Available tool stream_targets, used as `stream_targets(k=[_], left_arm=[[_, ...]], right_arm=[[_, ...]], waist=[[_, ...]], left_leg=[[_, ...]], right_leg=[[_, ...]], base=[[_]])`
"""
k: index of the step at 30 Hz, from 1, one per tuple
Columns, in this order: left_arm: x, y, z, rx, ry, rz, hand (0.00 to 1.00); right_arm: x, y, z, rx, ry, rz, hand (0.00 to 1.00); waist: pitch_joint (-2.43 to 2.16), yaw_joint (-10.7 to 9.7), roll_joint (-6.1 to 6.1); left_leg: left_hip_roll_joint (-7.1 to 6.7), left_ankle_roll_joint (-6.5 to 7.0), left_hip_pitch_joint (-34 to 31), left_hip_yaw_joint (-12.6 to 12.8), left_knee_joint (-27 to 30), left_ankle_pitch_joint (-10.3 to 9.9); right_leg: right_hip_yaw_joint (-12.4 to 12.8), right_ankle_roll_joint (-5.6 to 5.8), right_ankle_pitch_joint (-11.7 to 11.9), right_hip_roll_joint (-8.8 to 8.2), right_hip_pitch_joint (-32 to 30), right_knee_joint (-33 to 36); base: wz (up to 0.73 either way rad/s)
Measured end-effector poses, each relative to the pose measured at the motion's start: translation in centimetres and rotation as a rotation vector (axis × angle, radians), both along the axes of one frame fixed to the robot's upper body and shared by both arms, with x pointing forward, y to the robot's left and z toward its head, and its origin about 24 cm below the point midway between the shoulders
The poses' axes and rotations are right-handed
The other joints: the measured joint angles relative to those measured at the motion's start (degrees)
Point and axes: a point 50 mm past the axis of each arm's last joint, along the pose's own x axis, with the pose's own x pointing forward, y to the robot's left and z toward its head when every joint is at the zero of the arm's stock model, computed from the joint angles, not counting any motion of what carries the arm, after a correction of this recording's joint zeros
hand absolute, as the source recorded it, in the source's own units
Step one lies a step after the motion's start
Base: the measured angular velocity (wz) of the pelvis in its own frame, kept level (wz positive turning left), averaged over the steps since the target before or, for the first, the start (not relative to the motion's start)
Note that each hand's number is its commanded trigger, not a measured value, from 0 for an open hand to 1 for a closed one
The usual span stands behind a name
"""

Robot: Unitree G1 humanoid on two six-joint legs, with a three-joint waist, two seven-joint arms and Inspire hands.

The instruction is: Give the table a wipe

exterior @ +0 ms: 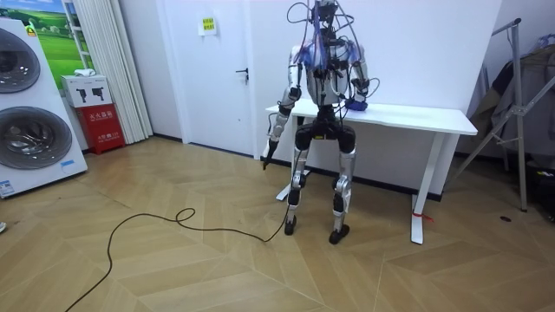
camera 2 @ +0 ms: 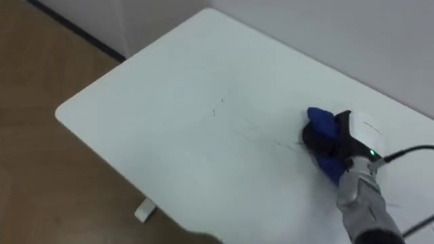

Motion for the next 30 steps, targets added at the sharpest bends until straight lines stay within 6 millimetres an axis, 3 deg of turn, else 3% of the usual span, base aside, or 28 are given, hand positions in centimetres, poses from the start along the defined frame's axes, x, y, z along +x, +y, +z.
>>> stream_targets(k=[4,7,9,13,16,17,19,21,24,25,27,30], left_arm=[[2.2,-0.4,-0.1,-0.011,-0.04,-0.031,0.0],[4.7,-0.9,-0.1,-0.026,-0.085,-0.074,0.0],[5.8,-1.3,0.0,-0.038,-0.104,-0.108,0.0],[5.0,-1.3,-0.1,-0.042,-0.086,-0.093,0.0],[3.6,-1.1,-0.2,-0.037,-0.055,-0.07,0.0],[3.0,-0.9,-0.2,-0.025,-0.043,-0.064,0.0],[1.6,-0.6,-0.1,-0.006,-0.02,-0.043,0.0],[-0.4,-0.2,0.0,0.008,0.015,-0.015,0.0],[0.2,0.8,0.8,0.054,-0.027,0.001,0.0],[0.5,0.9,1.0,0.061,-0.042,0.002,0.0],[1.5,1.0,1.2,0.062,-0.082,0.003,0.0],[2.8,0.9,1.5,0.069,-0.126,-0.016,0.0]], right_arm=[[2.0,0.9,0.9,-0.054,0.035,0.048,1.0],[4.7,3.1,2.7,-0.127,0.022,0.163,1.0],[5.9,4.6,3.6,-0.169,0.006,0.242,1.0],[5.4,4.6,3.0,-0.142,-0.017,0.24,1.0],[2.6,3.7,0.9,-0.101,-0.053,0.19,1.0],[0.9,2.9,-0.2,-0.071,-0.059,0.146,1.0],[-2.2,1.3,-1.8,-0.039,-0.059,0.06,1.0],[-6.1,-0.9,-3.2,-0.022,-0.045,-0.074,1.0],[-11.0,-3.6,-4.3,-0.021,-0.006,-0.253,1.0],[-11.8,-4.1,-4.4,-0.018,0.001,-0.283,1.0],[-14.4,-5.6,-4.5,-0.022,0.03,-0.371,1.0],[-15.6,-6.3,-4.5,-0.022,0.051,-0.42,1.0]], waist=[[0.06,1.21,-0.17],[0.12,3.6,-0.51],[0.5,4.34,-0.66],[0.73,4.0,-1.1],[0.88,2.21,-0.68],[0.8,0.23,-0.71],[0.22,-1.49,-1.13],[-0.72,-4.52,-0.99],[-1.12,-7.16,-1.06],[-1.15,-7.42,-1.08],[-1.67,-8.57,-0.43],[-1.8,-8.95,-0.13]], left_leg=[[0.0,0.01,-0.77,0.01,0.09,0.17],[0.12,0.02,-1.67,0.51,-0.3,0.24],[0.1,0.07,-1.64,0.79,-0.54,0.27],[-0.03,0.09,-1.54,0.86,-0.91,0.29],[-0.4,0.1,-0.47,0.89,-0.84,0.29],[-0.73,0.11,0.1,0.93,-0.85,0.29],[-1.15,0.18,0.91,1.66,-0.85,0.25],[-1.34,0.46,1.9,2.62,-0.84,0.08],[-1.41,0.78,2.78,3.07,-0.84,-0.1],[-1.39,0.93,2.79,3.09,-0.82,-0.21],[-1.31,1.06,3.01,3.05,-0.89,-0.34],[-1.17,1.09,3.56,3.09,-1.01,-0.4]], right_leg=[[1.18,-0.25,0.05,-0.01,-1.71,1.03],[3.31,-0.83,0.42,0.23,-4.57,1.73],[3.77,-0.8,0.5,0.26,-4.81,1.65],[3.53,-0.61,0.4,0.24,-4.39,0.87],[2.84,-0.28,0.54,0.24,-1.89,-0.71],[2.53,0.06,0.61,0.26,-0.27,-1.65],[2.63,0.58,0.48,0.0,1.18,-2.38],[2.36,0.78,0.55,-0.21,2.39,-2.62],[2.7,1.33,0.21,-0.32,3.49,-2.57],[2.71,1.5,0.08,-0.32,3.49,-2.6],[3.06,1.28,0.2,-0.28,3.49,-2.33],[4.57,0.84,0.51,0.08,3.47,-2.33]], base=[[-0.16],[-0.36],[-0.08],[0.07],[0.25],[0.51],[0.28],[0.0],[0.04],[0.0],[-0.07],[-0.21]])
